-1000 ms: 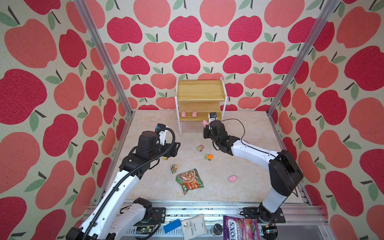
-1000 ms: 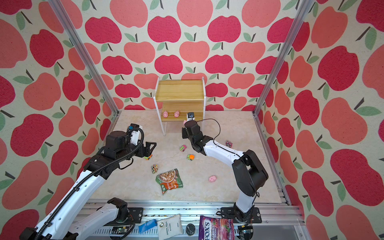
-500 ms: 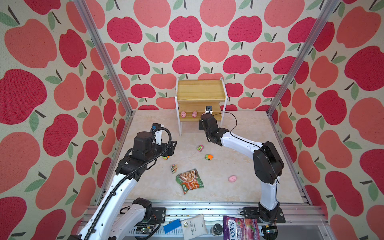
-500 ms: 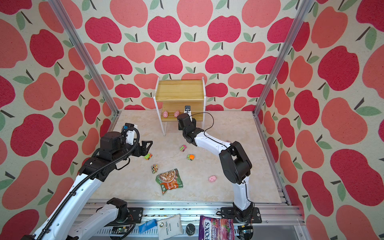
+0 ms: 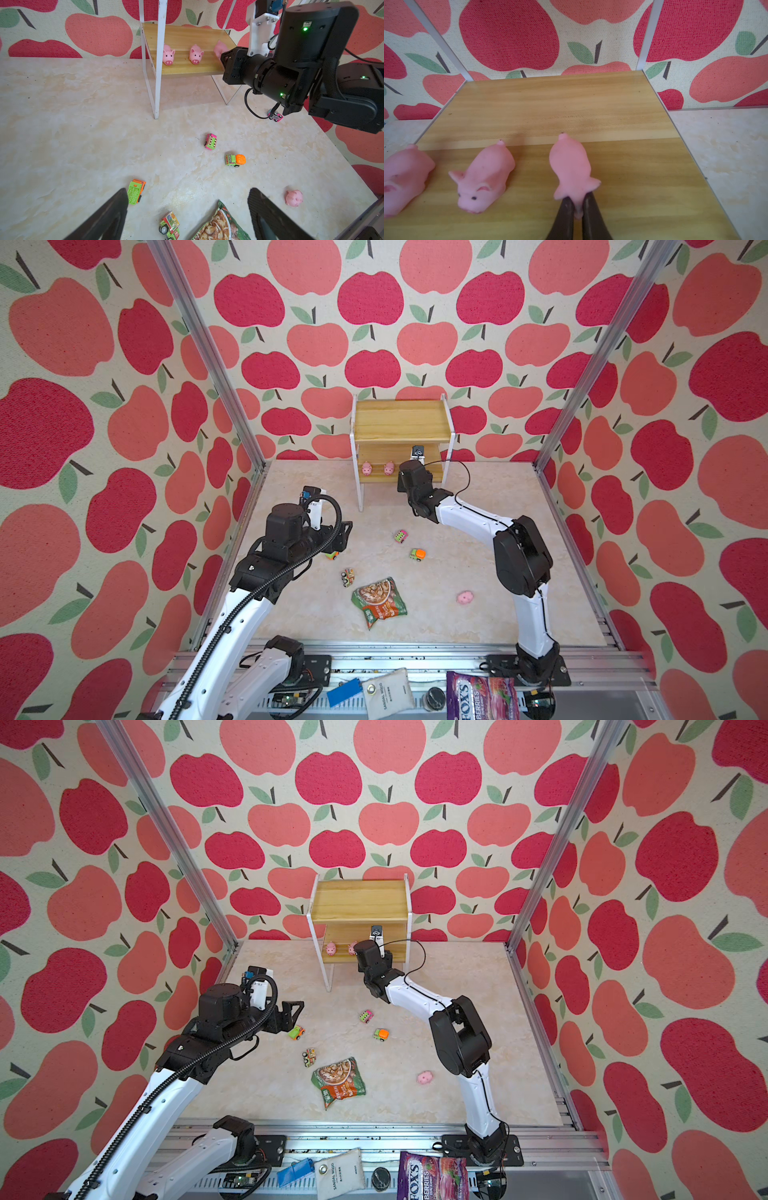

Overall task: Place and organize the plastic toys onto the shelf
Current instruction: 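Lower the pig onto the lower shelf and open the right gripper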

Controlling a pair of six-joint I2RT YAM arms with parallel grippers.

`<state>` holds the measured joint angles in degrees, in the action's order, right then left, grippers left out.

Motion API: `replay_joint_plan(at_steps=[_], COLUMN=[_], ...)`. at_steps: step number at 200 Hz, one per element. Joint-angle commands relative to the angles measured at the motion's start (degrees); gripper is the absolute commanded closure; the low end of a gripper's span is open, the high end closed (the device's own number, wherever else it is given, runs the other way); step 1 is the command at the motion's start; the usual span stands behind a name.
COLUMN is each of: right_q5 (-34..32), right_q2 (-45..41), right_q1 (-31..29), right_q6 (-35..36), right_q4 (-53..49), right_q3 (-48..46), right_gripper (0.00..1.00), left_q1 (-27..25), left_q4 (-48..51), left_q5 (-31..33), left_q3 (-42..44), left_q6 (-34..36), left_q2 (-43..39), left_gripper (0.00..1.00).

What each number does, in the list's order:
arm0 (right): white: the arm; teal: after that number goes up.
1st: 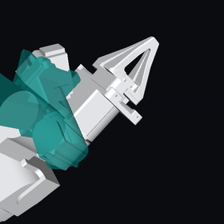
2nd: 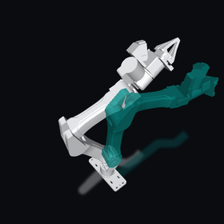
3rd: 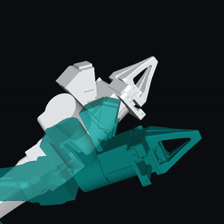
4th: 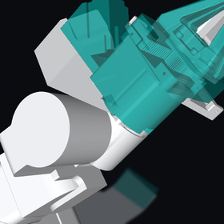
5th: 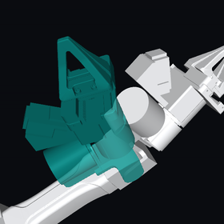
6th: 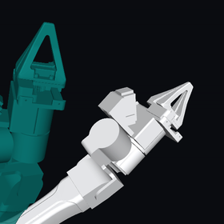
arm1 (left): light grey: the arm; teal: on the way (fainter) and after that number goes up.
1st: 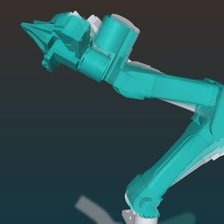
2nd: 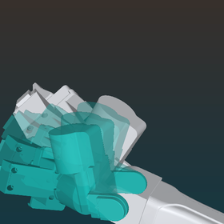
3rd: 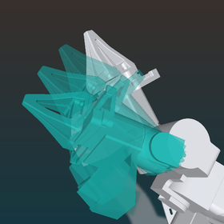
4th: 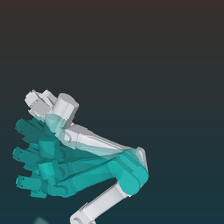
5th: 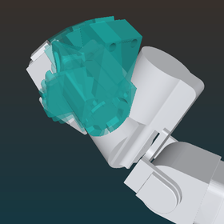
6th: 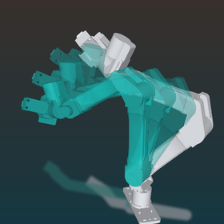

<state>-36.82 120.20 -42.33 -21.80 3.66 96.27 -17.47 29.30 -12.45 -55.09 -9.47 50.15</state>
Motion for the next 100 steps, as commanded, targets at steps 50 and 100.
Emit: replay_joint_plan(at_steps=[50, 100], right_q5=[0.3, 2.2], right_q2=[3.6, 5.3], right_q1=[0.9, 1.2], right_q6=[0.5, 0.3], right_q4=[-2.0, -5.5], right_q3=[4.1, 7.0], right_gripper=[0.87, 0.79], left_q1=[0.8, 1.0], left_q4=[-0.4, -0.4], left_q5=[-0.1, -0.1], left_q3=[-0.2, -0.2], left_q6=[0.5, 0.5], left_q2=[0.0, 0.0], left_gripper=[0.08, 0.08])
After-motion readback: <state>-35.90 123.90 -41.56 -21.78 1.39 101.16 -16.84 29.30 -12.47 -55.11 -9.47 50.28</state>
